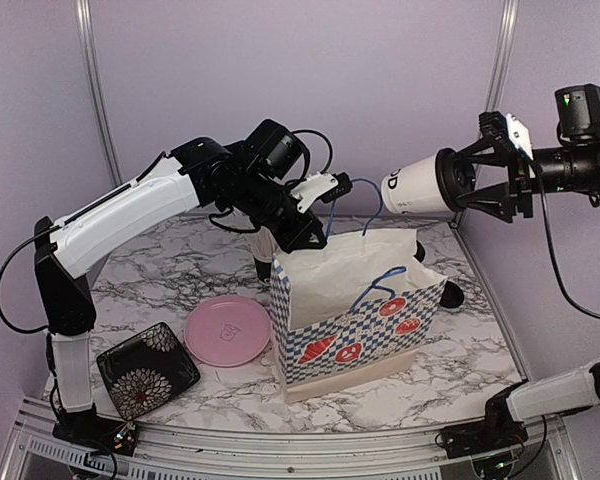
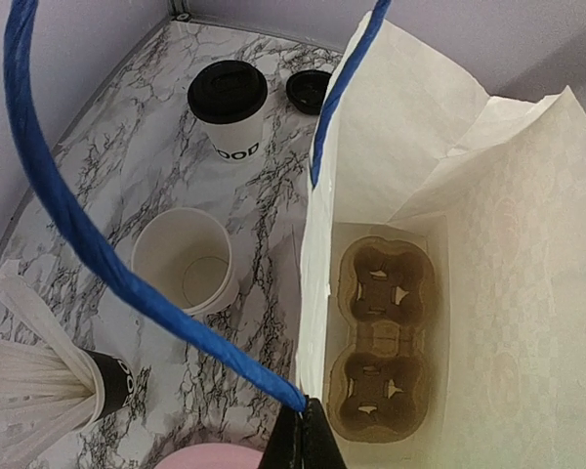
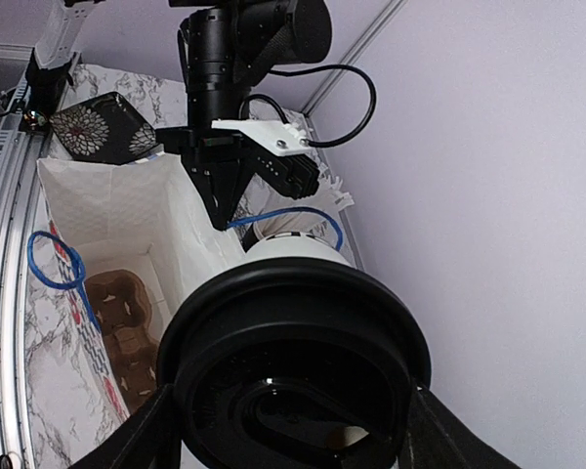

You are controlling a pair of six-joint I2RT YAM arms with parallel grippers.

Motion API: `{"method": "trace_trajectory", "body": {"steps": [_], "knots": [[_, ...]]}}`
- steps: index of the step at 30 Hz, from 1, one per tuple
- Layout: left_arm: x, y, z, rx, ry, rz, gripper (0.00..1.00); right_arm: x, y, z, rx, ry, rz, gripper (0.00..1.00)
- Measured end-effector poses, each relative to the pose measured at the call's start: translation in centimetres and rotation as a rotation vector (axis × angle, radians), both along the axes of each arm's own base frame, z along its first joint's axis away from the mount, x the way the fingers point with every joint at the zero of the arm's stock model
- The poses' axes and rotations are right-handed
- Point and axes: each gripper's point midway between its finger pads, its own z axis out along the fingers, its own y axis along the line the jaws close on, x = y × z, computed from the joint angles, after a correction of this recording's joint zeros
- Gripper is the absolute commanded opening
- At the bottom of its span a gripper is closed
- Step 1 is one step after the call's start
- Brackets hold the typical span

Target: Pack the takeout coffee

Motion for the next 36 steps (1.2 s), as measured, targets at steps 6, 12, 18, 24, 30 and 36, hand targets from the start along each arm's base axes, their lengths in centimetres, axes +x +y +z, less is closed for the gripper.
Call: {"method": "trace_trajectory", "body": {"steps": [6, 12, 18, 24, 30, 36], "knots": [[0.1, 0.0, 0.1, -0.003, 0.002, 0.005, 0.0, -0.5, 0.5, -3.1, -0.04, 0.088, 0.054, 0.59], [0.0, -0.1, 0.1, -0.005, 0.003, 0.004, 0.0, 0.3, 1.0, -5.6, -0.073, 0.171, 0.07, 0.58], [-0.1, -0.1, 0.2, -0.009, 0.006, 0.0, 0.0, 0.8, 2.8, -7.6, -0.125, 0.215, 0.119, 0.57], [-0.1, -0.4, 1.2, -0.035, -0.002, -0.008, 0.0, 1.5, 5.9, -10.9, -0.241, 0.249, 0.156, 0.54], [-0.3, -0.5, 1.3, -0.042, 0.008, -0.015, 0.0, 3.0, 8.4, -14.9, -0.383, 0.284, 0.144, 0.52], [-0.5, -0.6, 1.0, -0.042, 0.02, -0.025, 0.0, 3.6, 8.9, -17.3, -0.501, 0.276, 0.113, 0.52]]}}
